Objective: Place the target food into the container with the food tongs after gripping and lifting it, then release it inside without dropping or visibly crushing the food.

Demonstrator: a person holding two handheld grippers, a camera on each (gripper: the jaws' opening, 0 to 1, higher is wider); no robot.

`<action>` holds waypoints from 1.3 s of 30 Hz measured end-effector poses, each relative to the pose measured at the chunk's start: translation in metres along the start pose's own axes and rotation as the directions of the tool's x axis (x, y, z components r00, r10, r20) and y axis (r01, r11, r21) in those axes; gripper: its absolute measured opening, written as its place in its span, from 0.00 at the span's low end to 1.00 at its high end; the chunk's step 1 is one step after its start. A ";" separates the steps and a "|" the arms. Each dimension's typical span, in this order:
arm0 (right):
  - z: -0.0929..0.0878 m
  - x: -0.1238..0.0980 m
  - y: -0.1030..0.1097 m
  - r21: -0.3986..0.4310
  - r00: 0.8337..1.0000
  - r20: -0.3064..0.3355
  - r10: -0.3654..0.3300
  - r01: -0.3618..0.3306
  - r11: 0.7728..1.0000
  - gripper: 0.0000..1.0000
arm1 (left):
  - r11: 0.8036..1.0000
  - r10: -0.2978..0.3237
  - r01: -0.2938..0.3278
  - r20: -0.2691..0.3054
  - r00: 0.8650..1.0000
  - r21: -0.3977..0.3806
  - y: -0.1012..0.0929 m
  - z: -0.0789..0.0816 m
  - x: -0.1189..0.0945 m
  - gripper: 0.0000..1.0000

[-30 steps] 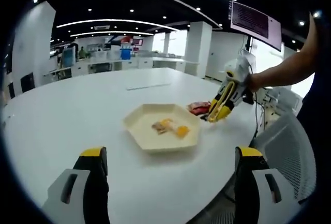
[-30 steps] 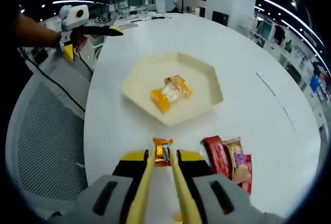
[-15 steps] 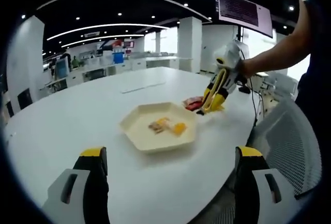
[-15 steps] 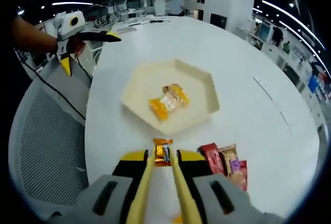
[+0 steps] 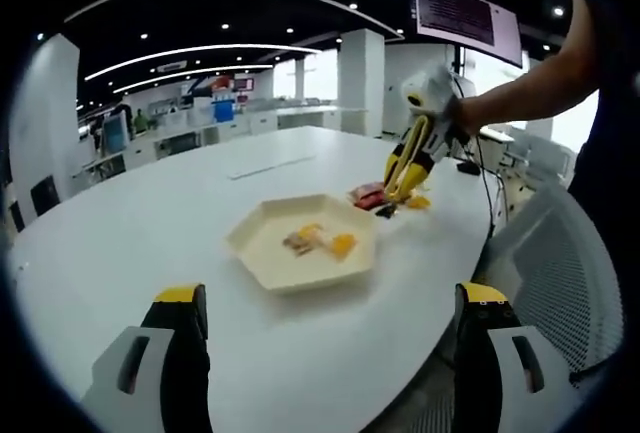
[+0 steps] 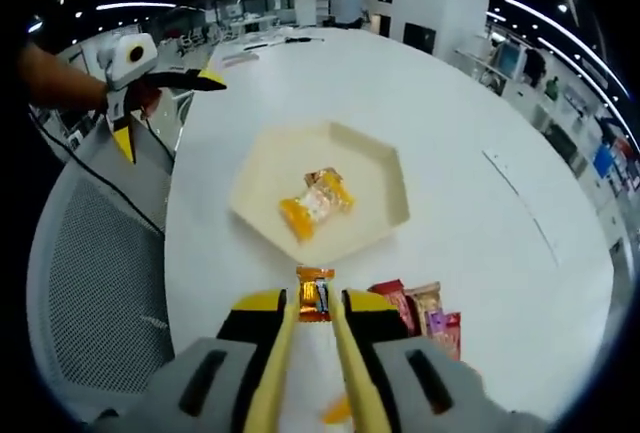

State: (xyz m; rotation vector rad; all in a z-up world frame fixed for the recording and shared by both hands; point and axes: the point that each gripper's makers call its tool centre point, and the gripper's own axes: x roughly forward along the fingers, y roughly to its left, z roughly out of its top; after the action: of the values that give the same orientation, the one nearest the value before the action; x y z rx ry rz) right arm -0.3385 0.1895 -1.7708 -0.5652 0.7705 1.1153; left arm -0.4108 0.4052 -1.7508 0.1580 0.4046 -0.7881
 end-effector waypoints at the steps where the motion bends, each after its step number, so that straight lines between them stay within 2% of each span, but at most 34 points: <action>1: 0.001 -0.002 -0.002 0.001 1.000 0.000 -0.002 0.002 1.000 0.21 | 1.000 -0.001 0.001 -0.002 1.000 0.002 0.000 0.000 0.000 1.00; 7: 0.011 -0.017 -0.012 0.000 1.000 0.005 -0.017 0.017 1.000 0.21 | 1.000 -0.017 0.017 -0.021 1.000 0.018 -0.004 -0.004 0.002 1.00; 17: 0.027 -0.033 -0.020 -0.020 0.999 0.006 -0.035 0.035 0.999 0.21 | 1.000 0.005 -0.004 -0.029 1.000 0.029 0.001 -0.006 0.001 1.00; 23: 0.031 -0.033 -0.018 -0.020 0.999 0.011 -0.037 0.037 0.999 0.21 | 0.999 0.006 -0.005 -0.022 1.000 0.034 -0.001 -0.004 0.000 0.99; 28: 0.038 -0.033 -0.013 -0.016 0.999 0.018 -0.032 0.032 0.999 0.22 | 0.998 0.014 -0.011 -0.045 0.999 0.065 0.000 -0.008 0.003 0.99; 34: 0.049 -0.034 -0.014 -0.024 0.998 0.042 -0.039 0.040 0.999 0.22 | 0.998 0.008 -0.005 -0.049 0.999 0.062 0.000 -0.010 0.003 0.99; 39: 0.051 -0.029 -0.013 -0.020 0.998 0.047 -0.040 0.041 0.999 0.22 | 0.998 0.000 0.003 -0.049 0.999 0.056 -0.001 -0.010 0.002 0.99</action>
State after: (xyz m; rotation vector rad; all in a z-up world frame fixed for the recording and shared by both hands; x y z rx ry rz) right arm -0.3203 0.2059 -1.7163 -0.5680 0.7052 1.0964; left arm -0.4130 0.4056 -1.7606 0.2298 0.4295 -0.7985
